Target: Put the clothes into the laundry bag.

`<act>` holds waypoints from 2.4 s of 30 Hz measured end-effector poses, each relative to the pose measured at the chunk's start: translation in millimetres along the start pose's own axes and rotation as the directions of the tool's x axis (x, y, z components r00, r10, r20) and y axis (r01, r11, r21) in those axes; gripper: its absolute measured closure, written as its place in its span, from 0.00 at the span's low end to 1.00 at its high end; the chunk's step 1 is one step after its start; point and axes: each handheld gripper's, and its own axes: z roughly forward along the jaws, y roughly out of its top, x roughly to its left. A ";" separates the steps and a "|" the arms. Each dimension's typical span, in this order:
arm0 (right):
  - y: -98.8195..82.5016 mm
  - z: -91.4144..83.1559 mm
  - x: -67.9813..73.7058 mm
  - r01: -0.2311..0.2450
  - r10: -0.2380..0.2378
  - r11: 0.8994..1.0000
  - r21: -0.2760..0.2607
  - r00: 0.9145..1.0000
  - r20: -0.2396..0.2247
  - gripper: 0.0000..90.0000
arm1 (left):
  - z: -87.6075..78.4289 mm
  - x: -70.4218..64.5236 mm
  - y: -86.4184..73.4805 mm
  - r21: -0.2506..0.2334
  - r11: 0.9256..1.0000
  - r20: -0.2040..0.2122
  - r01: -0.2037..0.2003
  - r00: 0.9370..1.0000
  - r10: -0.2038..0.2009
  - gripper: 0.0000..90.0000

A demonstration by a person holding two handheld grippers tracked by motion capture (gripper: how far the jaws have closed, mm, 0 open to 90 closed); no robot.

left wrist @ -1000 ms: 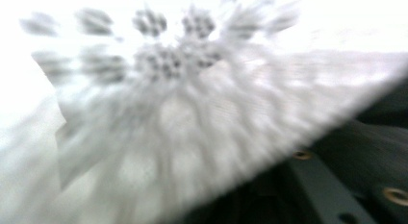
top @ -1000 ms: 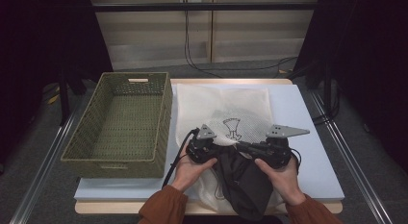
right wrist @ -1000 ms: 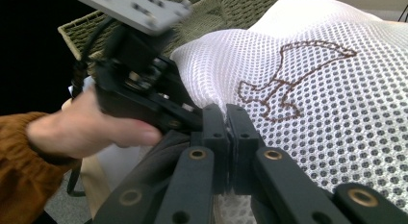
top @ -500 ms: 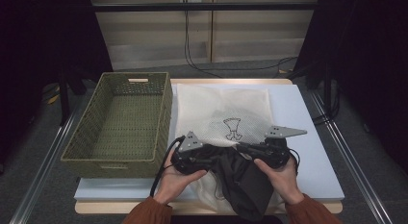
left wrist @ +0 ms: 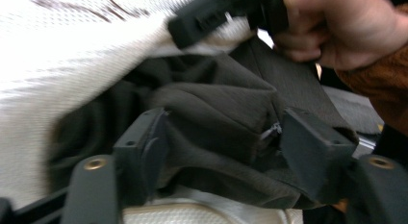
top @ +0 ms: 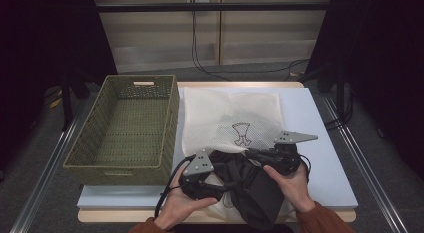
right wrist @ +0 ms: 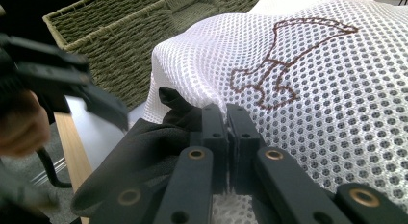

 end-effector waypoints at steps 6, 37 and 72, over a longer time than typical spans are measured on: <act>-0.2 -0.3 -0.8 -0.001 0.001 1.000 0.001 1.000 0.002 0.98 | 31.0 -15.1 7.5 0.062 0.997 0.023 -0.046 0.999 0.044 0.23; 0.8 -0.1 1.7 0.001 -0.001 1.000 0.003 1.000 -0.002 0.98 | 76.5 25.8 -3.8 0.159 0.986 -0.044 0.058 0.998 -0.052 0.75; 13.2 -5.8 8.9 -0.037 0.033 0.998 -0.056 0.996 -0.079 0.98 | 60.7 52.1 32.3 0.003 0.997 -0.171 0.079 0.982 -0.077 0.77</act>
